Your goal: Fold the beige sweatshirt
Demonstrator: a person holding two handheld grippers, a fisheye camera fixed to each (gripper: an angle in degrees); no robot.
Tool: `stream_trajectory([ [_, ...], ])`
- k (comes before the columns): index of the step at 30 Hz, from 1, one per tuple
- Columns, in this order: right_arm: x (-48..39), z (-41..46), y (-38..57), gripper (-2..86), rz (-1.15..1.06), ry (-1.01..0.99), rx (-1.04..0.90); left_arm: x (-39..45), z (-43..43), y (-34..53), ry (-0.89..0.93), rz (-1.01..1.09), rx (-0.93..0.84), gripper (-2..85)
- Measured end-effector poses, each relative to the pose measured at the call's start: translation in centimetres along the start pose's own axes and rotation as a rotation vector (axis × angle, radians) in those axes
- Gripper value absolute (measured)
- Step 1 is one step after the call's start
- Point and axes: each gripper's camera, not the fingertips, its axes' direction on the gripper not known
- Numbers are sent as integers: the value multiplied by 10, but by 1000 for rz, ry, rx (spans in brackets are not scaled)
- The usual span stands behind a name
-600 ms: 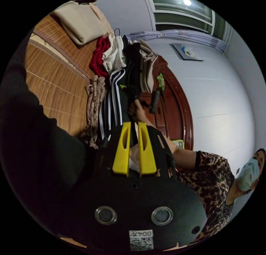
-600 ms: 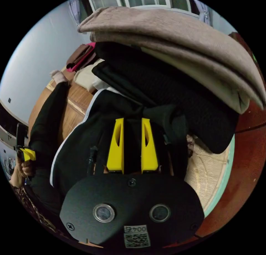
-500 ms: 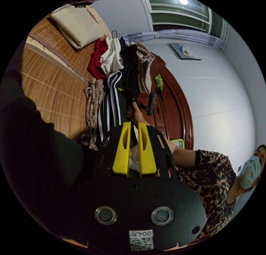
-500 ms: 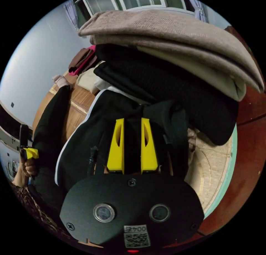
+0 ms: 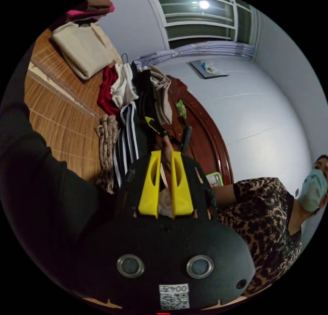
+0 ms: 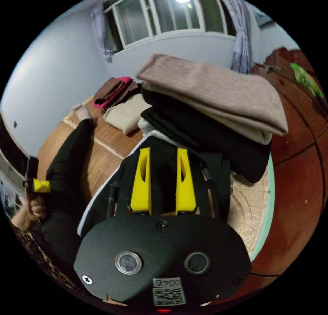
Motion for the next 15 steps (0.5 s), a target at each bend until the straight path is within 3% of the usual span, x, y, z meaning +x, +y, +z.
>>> stream_trajectory([
  [2,-26,17,6,114,-89,41,-31,5,-7,8,9,13,27,24],
  [4,-36,62,11,110,-130,16,-213,18,-18,17,-7,53,59,22],
  [5,-40,68,12,106,-128,31,-178,30,-29,23,-62,86,67,20],
  [10,-82,49,-7,107,-217,-21,13,85,-112,79,-475,224,199,14],
  [15,-148,114,-51,135,-376,-126,45,70,-200,205,-983,-23,274,16],
])
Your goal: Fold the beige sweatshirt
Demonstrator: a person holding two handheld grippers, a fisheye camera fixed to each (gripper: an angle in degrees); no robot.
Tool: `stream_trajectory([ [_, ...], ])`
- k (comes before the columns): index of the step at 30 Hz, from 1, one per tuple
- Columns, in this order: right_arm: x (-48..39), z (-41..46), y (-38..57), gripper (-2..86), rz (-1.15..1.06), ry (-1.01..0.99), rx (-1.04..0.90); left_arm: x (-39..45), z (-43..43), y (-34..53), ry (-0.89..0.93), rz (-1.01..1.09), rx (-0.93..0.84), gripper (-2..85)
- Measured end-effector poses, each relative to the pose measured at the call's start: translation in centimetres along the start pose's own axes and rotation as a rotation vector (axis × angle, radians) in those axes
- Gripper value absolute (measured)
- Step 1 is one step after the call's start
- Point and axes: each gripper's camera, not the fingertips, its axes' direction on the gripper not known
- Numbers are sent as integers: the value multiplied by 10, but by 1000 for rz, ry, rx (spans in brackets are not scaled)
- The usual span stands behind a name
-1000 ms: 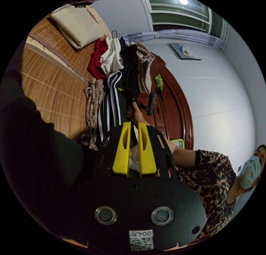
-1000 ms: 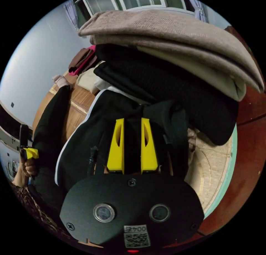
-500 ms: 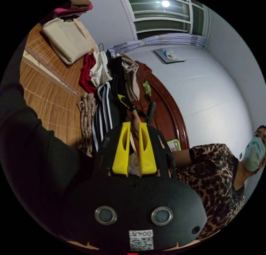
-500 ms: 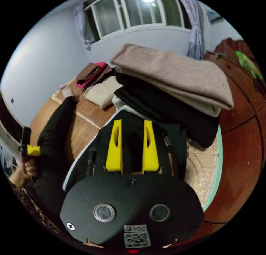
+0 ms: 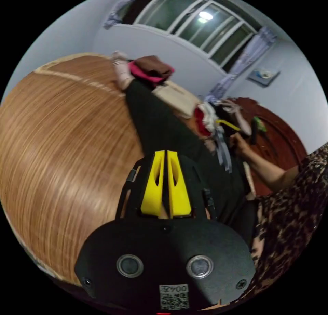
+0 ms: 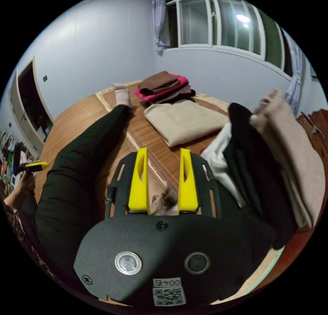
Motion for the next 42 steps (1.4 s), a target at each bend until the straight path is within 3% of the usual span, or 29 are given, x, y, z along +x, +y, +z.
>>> stream_trajectory([
  [6,-7,136,-83,193,-38,-13,-88,-56,-34,100,-324,-156,-93,19],
  [8,-9,178,-106,207,-57,16,-150,-66,-36,114,-357,-179,-122,19],
  [13,-13,276,-146,186,-104,115,-293,-84,-53,141,-345,-174,-117,22],
  [17,-9,325,-161,92,-164,282,-368,-104,-80,167,-307,-152,-88,32],
  [19,4,331,-168,52,-146,206,-354,-118,-93,181,-248,-172,-57,42],
  [22,51,330,-179,25,139,-17,-286,-138,-117,201,-196,-178,-31,63],
  [24,94,314,-176,13,372,-381,-64,-150,-135,216,-179,-158,-15,79],
  [27,116,301,-178,3,484,-814,201,-169,-158,234,-150,-153,9,95],
  [33,39,267,-267,4,186,-1399,465,-223,-212,273,20,-201,110,127],
  [39,-111,257,-354,15,-126,-1766,469,-261,-313,310,-45,-148,304,145],
  [42,-179,283,-360,25,-86,-1872,464,-296,-386,344,-30,-208,476,146],
])
